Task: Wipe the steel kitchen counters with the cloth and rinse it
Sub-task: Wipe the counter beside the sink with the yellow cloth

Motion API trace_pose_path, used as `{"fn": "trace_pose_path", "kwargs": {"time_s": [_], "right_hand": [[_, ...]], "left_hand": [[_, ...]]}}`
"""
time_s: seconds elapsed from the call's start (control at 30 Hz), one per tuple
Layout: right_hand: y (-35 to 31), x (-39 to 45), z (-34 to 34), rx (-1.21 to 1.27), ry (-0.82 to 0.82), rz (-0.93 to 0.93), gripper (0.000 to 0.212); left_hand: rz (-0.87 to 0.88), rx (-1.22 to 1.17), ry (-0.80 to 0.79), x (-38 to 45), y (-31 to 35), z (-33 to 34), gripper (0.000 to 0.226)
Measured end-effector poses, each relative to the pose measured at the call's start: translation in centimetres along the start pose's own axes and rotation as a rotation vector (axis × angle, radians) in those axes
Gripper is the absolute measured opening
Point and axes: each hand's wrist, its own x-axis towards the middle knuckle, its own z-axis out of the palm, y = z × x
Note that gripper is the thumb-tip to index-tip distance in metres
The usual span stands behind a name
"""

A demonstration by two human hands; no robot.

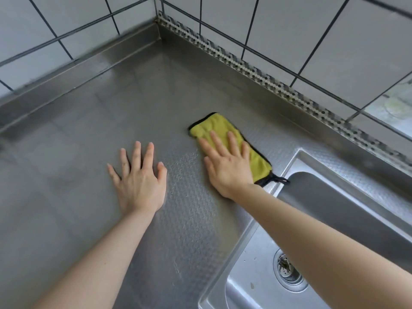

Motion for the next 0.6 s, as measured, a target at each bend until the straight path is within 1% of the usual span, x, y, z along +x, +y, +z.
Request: {"fn": "trace_pose_path", "kwargs": {"time_s": [0.07, 0.13, 0.2, 0.23, 0.3, 0.47, 0.5, 0.6], "right_hand": [[-2.5, -0.3, 0.5, -0.023, -0.031, -0.171, 0.052], [-3.3, -0.9, 0.9, -0.053, -0.054, -0.327, 0.052], [-2.0, -0.7, 0.7, -0.055, -0.06, -0.4, 0.051], [-1.0, -0.4, 0.5, -0.052, -0.047, -0.39, 0.051], [1.6, 0.9, -0.1, -0.042, -0.008, -0.256, 0.051], [10.1, 2.9, -1.8, 0.053, 0.154, 0.388, 0.053], [11.0, 2.9, -1.8, 0.075, 0.177, 0.468, 0.053], [11.3, 2.7, -1.6, 0.097, 0.22, 0.534, 0.053]], "left_hand": [[0.002, -0.002, 0.002, 0.1, -0.1, 0.0, 0.056], [0.006, -0.016, 0.008, 0.1, -0.1, -0.1, 0.055], [0.004, -0.023, 0.014, 0.0, -0.2, -0.2, 0.055], [0.002, -0.023, 0.013, 0.0, -0.2, -0.3, 0.055], [0.0, -0.015, 0.011, 0.1, -0.2, -0.2, 0.056], [-0.001, -0.019, 0.026, 0.1, -0.1, -0.1, 0.056], [0.001, -0.013, 0.029, 0.1, -0.2, -0.1, 0.056], [0.002, -0.017, 0.027, 0.3, -0.2, 0.0, 0.057]]}}
